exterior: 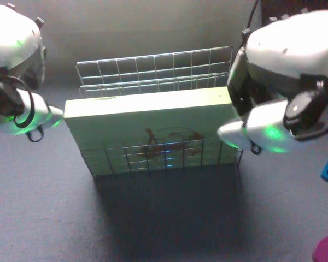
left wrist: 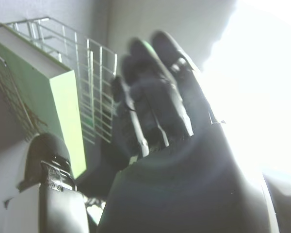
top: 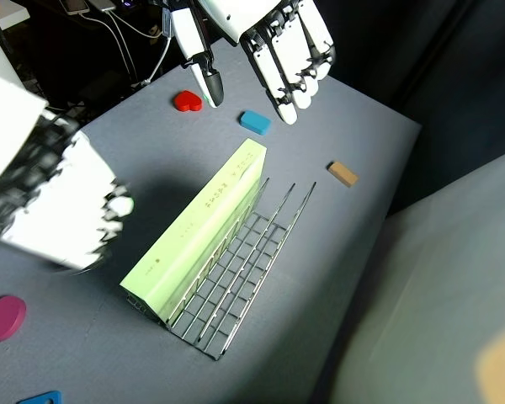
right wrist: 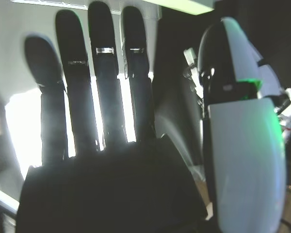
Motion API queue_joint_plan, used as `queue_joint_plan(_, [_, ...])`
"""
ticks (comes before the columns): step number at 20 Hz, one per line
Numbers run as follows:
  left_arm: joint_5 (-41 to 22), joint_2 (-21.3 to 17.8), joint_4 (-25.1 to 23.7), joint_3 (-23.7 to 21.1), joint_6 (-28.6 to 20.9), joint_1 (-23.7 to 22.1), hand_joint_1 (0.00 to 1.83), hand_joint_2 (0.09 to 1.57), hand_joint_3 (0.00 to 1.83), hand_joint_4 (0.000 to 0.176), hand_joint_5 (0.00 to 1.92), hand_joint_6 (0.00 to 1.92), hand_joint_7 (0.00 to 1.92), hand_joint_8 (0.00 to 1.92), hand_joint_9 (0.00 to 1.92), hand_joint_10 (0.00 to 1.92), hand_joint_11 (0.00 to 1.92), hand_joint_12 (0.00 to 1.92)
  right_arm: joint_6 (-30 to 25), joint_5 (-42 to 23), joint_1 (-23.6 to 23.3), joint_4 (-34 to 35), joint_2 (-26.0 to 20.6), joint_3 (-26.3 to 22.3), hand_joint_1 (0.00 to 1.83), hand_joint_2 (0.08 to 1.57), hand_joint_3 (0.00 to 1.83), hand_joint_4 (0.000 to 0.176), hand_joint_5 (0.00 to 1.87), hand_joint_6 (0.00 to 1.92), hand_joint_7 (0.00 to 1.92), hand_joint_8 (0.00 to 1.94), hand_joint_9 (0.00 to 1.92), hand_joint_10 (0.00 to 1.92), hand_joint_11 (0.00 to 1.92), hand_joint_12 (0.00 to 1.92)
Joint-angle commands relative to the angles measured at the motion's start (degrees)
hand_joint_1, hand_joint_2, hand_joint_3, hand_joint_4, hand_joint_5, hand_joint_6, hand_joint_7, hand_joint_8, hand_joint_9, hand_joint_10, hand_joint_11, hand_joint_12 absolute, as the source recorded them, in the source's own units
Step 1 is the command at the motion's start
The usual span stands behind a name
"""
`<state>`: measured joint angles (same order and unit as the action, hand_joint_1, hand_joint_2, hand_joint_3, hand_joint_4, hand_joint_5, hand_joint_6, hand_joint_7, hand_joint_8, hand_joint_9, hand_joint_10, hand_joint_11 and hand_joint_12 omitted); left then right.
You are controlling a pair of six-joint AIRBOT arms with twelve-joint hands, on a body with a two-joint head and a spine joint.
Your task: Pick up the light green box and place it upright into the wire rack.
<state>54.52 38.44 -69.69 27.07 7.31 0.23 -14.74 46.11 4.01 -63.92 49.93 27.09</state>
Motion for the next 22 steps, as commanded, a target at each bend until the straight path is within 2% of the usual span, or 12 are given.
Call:
queue_joint_plan(1, [-1.01,0.29,-5.35,-0.27,0.07,-0.69,0.84,1.21,0.00,0.122,0.82,1.04,0.95,0.77,0.78,1.51,0.88,1.64,-0.42,-2.00,-0.32,-3.55,-0.02,-0.37,0.74,1.17,0.01,0.000,0.97,1.88,1.04,1.92,1.22,1.92,1.42,1.92])
queue_joint_plan(2, [-1.21,0.47,-5.41,-0.27,0.07,-0.69,0.85,1.25,0.00,0.165,0.72,1.37,0.80,1.43,0.80,1.84,0.90,1.86,-0.41,-2.41,-0.12,-3.55,-0.17,-0.37,0.77,1.18,0.01,0.000,1.08,1.91,1.15,1.94,1.32,1.92,1.54,1.92])
queue_joint_plan(3, [-1.63,0.69,-5.41,-0.30,0.07,-0.68,0.85,1.27,0.00,0.174,0.69,1.45,0.74,1.64,0.80,1.90,0.90,1.91,-0.37,-3.74,0.05,-3.54,-0.80,-0.39,0.77,1.19,0.01,0.000,1.11,1.92,1.19,1.94,1.35,1.92,1.58,1.92])
queue_joint_plan(4, [-1.66,0.89,-5.41,-0.32,0.07,-0.68,0.85,1.27,0.00,0.174,0.69,1.45,0.74,1.64,0.80,1.90,0.90,1.91,-0.38,-4.71,0.30,-3.44,-1.37,-0.48,0.77,1.19,0.01,0.000,1.11,1.92,1.19,1.94,1.35,1.92,1.58,1.92])
queue_joint_plan(5, [-1.70,1.01,-5.41,-0.32,0.07,-0.68,0.78,1.25,0.00,0.074,0.85,1.83,0.93,1.86,1.01,1.92,1.12,1.92,-0.38,-4.91,0.37,-3.37,-1.63,-0.59,0.74,1.24,0.02,0.000,1.21,1.92,1.44,1.94,1.61,1.92,1.82,1.92])
queue_joint_plan(6, [-2.10,1.28,-5.41,-0.29,0.03,-0.68,0.78,1.25,0.00,0.074,0.85,1.83,0.93,1.86,1.01,1.92,1.12,1.92,-0.37,-5.13,0.54,-3.33,-2.16,-0.92,0.74,1.24,0.02,0.000,1.21,1.92,1.44,1.94,1.61,1.92,1.82,1.92])
queue_joint_plan(7, [-2.42,1.42,-5.41,-0.30,0.02,-0.65,0.79,1.26,0.00,0.051,1.11,1.90,1.24,1.91,1.30,1.92,1.38,1.92,-0.32,-5.13,0.58,-3.33,-2.31,-1.14,0.74,1.33,0.02,0.000,1.28,1.92,1.52,1.94,1.67,1.92,1.86,1.92])
queue_joint_plan(8, [-3.02,1.50,-5.41,-0.31,0.02,-0.56,0.79,1.27,0.00,0.049,1.20,1.92,1.35,1.92,1.41,1.92,1.52,1.92,-0.26,-5.09,0.59,-3.33,-2.35,-1.21,0.75,1.38,0.00,0.168,1.33,1.92,1.54,1.94,1.69,1.92,1.87,1.92])
queue_joint_plan(9, [-3.96,1.55,-5.41,-0.29,0.02,-0.32,0.80,1.27,0.00,0.049,1.21,1.92,1.36,1.92,1.42,1.92,1.53,1.92,-0.20,-4.98,0.54,-3.34,-2.35,-1.21,0.75,1.39,0.00,0.176,1.34,1.92,1.54,1.94,1.71,1.92,1.88,1.92])
queue_joint_plan(11, [-6.06,1.55,-5.41,-0.24,0.02,0.39,0.80,1.27,0.00,0.051,1.20,1.92,1.36,1.92,1.42,1.92,1.53,1.92,-0.11,-4.85,0.48,-3.34,-2.34,-1.21,0.76,1.39,0.00,0.176,1.34,1.92,1.54,1.94,1.71,1.92,1.88,1.92])
queue_joint_plan(19, [-4.41,1.55,-6.62,-0.94,-1.39,0.97,0.78,1.30,0.01,0.057,1.19,1.92,1.36,1.92,1.42,1.92,1.52,1.92,0.22,-4.97,0.69,-4.78,-2.26,-1.18,0.78,1.38,0.00,0.176,1.33,1.92,1.54,1.94,1.70,1.92,1.89,1.92])
queue_joint_plan(22, [-3.50,1.55,-6.62,-1.24,-1.87,1.48,0.77,1.31,0.01,0.058,1.19,1.92,1.35,1.92,1.41,1.92,1.51,1.92,2.40,-8.73,1.55,-6.27,-2.37,-1.08,0.79,1.39,0.00,0.176,1.33,1.92,1.54,1.94,1.70,1.92,1.88,1.92])
